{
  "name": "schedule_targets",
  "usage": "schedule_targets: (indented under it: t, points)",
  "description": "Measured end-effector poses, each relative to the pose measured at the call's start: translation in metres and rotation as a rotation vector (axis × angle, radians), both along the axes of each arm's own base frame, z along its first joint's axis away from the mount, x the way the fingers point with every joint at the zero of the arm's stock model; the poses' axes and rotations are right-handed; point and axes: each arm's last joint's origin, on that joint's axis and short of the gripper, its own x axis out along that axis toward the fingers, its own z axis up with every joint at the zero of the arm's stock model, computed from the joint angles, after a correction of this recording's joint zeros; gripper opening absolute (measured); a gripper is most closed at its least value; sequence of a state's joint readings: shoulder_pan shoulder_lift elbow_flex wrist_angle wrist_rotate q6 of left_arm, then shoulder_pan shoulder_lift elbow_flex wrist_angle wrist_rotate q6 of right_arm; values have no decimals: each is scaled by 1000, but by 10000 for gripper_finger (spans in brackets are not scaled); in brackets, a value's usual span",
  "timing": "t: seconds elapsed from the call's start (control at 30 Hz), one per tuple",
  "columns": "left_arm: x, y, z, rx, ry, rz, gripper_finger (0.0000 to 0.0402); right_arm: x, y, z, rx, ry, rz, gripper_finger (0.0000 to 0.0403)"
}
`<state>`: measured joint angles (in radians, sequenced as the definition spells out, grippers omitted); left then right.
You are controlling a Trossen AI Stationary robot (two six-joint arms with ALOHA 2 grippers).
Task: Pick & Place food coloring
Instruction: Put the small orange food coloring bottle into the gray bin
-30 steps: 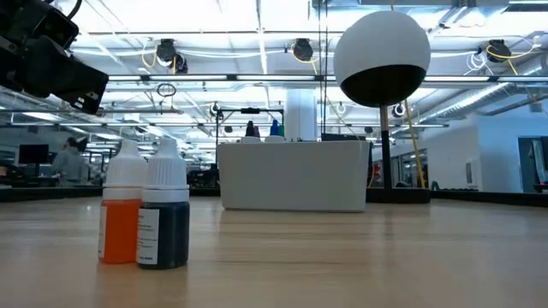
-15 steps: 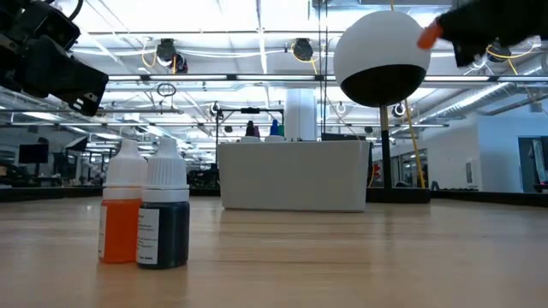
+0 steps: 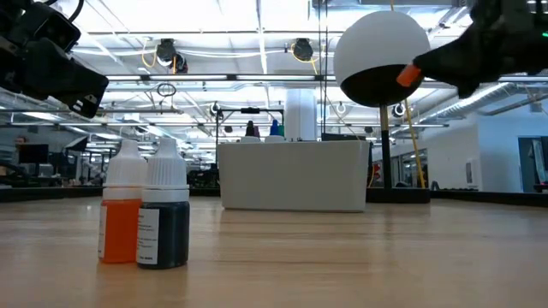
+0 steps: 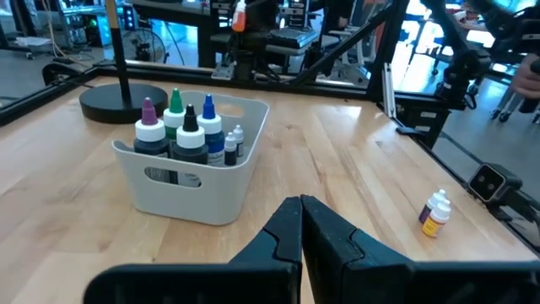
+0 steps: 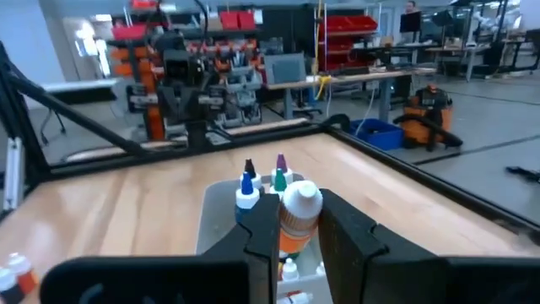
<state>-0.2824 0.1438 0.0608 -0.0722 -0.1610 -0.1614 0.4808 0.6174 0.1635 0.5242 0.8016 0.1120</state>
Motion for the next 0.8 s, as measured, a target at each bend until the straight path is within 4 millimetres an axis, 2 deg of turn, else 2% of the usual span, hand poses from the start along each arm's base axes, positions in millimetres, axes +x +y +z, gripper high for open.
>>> schedule_targets:
  t: [0.13,0.33,0.57,0.67,0.8]
  points:
    - [0,1,0,4,-1,18,10,26,-3,9,-14,55,6,50]
    - [0,1,0,6,-2,30,10,88,-11,20,-30,168,45,50]
    - [0,1,-1,8,7,30,10,156,-27,3,-7,337,135,50]
    - [0,1,-1,7,7,23,10,173,-35,-9,13,409,141,50]
    - [0,1,-1,13,10,22,10,181,-41,-21,36,478,115,50]
